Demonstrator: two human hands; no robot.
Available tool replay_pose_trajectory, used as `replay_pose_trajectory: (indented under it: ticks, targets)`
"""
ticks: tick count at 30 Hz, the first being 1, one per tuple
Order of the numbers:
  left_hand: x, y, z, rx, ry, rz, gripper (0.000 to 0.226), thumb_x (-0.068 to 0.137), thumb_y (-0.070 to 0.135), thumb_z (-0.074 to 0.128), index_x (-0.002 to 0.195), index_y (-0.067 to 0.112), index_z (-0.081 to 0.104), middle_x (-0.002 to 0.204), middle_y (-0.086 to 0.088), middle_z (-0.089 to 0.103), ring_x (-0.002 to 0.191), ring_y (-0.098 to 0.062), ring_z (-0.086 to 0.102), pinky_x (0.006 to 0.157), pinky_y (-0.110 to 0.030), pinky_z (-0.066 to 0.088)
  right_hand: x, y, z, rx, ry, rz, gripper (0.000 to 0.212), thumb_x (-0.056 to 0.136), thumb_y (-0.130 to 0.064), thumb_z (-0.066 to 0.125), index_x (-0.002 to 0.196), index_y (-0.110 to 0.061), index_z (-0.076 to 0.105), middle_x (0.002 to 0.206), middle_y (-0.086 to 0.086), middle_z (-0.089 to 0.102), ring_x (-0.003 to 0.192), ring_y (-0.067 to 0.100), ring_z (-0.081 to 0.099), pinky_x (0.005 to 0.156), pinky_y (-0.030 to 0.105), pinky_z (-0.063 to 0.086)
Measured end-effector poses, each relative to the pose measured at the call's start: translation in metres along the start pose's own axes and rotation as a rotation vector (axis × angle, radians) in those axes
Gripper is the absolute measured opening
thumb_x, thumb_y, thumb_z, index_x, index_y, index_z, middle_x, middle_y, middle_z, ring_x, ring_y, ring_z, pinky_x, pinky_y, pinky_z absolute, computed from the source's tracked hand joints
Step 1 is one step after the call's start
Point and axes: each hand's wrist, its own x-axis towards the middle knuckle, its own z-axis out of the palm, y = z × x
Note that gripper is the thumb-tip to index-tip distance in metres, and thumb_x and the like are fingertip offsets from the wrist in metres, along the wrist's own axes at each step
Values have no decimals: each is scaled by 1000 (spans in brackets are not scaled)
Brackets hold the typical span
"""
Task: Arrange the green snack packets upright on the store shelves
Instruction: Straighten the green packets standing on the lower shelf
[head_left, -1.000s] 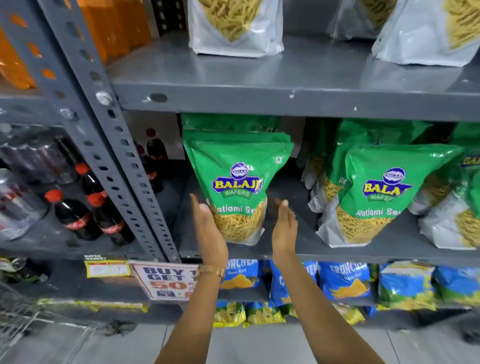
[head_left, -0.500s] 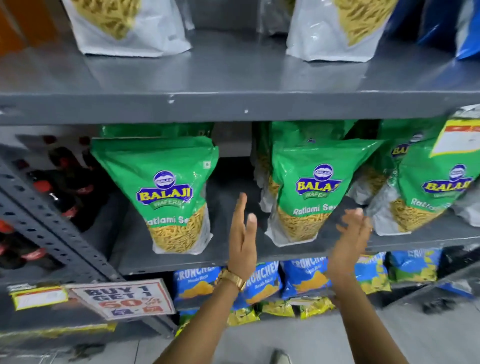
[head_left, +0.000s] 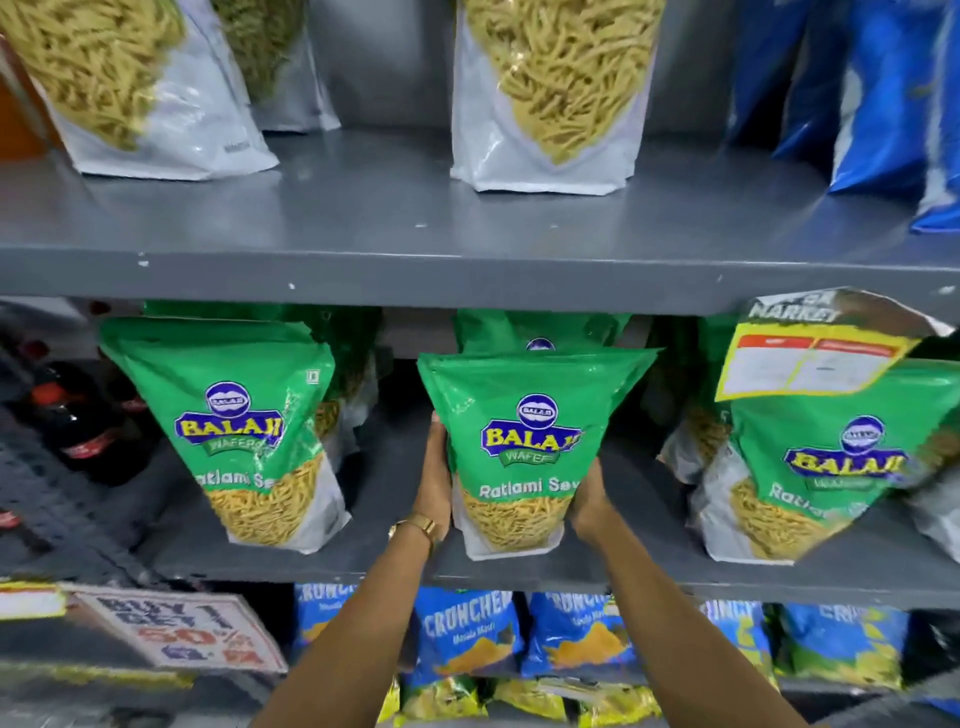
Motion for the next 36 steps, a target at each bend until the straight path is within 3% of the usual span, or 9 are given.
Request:
replay_pose_trajectory:
  ticks: [4, 7, 15, 19, 23, 26, 30, 33, 36]
  targets:
    - [-2, -1, 4, -54, 26, -57, 49, 104, 38, 17, 89, 19, 59, 62, 6, 75, 51, -4, 70, 43, -16, 53, 4, 5, -4, -25, -50, 42, 68, 103, -32, 21, 67, -17, 77, 58, -1, 75, 51, 12, 72, 42, 21, 54]
    - [7, -7, 2, -108, 36, -104, 51, 102, 44, 18, 91, 20, 62, 63, 6, 77, 56, -9, 73, 46, -20, 56, 4, 7, -5, -55, -56, -6, 45, 103, -31, 23, 89, -12, 62, 60, -3, 76, 54, 10, 72, 46, 21, 56]
    - [19, -20, -1, -95, 205, -53, 52, 97, 52, 34, 76, 27, 75, 75, 0, 78, 74, -22, 72, 91, -48, 52, 16, 16, -17, -107, 53, -88, 39, 102, -30, 28, 90, -16, 62, 66, -7, 77, 63, 12, 73, 56, 23, 60]
    - [19, -21, 0, -81, 225, -31, 58, 101, 41, 34, 64, 28, 76, 67, 2, 76, 64, -18, 71, 84, -44, 52, 13, 14, -16, -125, 90, -84, 41, 103, -27, 27, 83, -14, 60, 57, -6, 75, 51, 8, 71, 49, 21, 58]
    - [14, -14, 4, -38, 241, 32, 49, 104, 33, 35, 75, 24, 73, 69, 5, 76, 63, -12, 72, 78, -38, 52, 8, 12, -12, -135, 129, -116, 42, 103, -28, 28, 83, -13, 61, 57, -6, 74, 51, 8, 71, 48, 22, 58]
    - [11, -17, -3, -18, 243, 79, 52, 94, 57, 41, 114, 18, 70, 114, -4, 75, 107, -21, 70, 102, -48, 48, 2, 12, -15, -194, 198, -200, 41, 102, -34, 30, 102, -12, 64, 71, -9, 77, 63, 6, 74, 58, 24, 58]
    - [-25, -15, 5, 138, 322, 241, 56, 100, 47, 35, 149, 22, 34, 158, 2, 34, 141, -10, 36, 118, -33, 33, -22, 13, -27, -248, 253, -253, 80, 78, -76, 37, 140, -27, 48, 145, -4, 53, 134, 16, 48, 114, 42, 34]
    - [-64, -23, 26, 341, 374, 518, 65, 99, 48, 32, 155, 19, 15, 161, 19, 6, 146, 5, 13, 120, -27, 26, -36, 20, -42, -287, 252, -296, 85, 77, -81, 34, 146, -32, 37, 156, -8, 35, 146, 16, 30, 121, 48, 19]
    - [-85, -39, 35, 587, 246, 766, 75, 93, 63, 30, 154, 26, 6, 161, 11, -11, 152, -10, -7, 124, -31, 8, -51, 19, -49, -432, 313, -375, 58, 98, -55, 25, 149, -28, 31, 159, -1, 29, 148, 18, 26, 122, 47, 16]
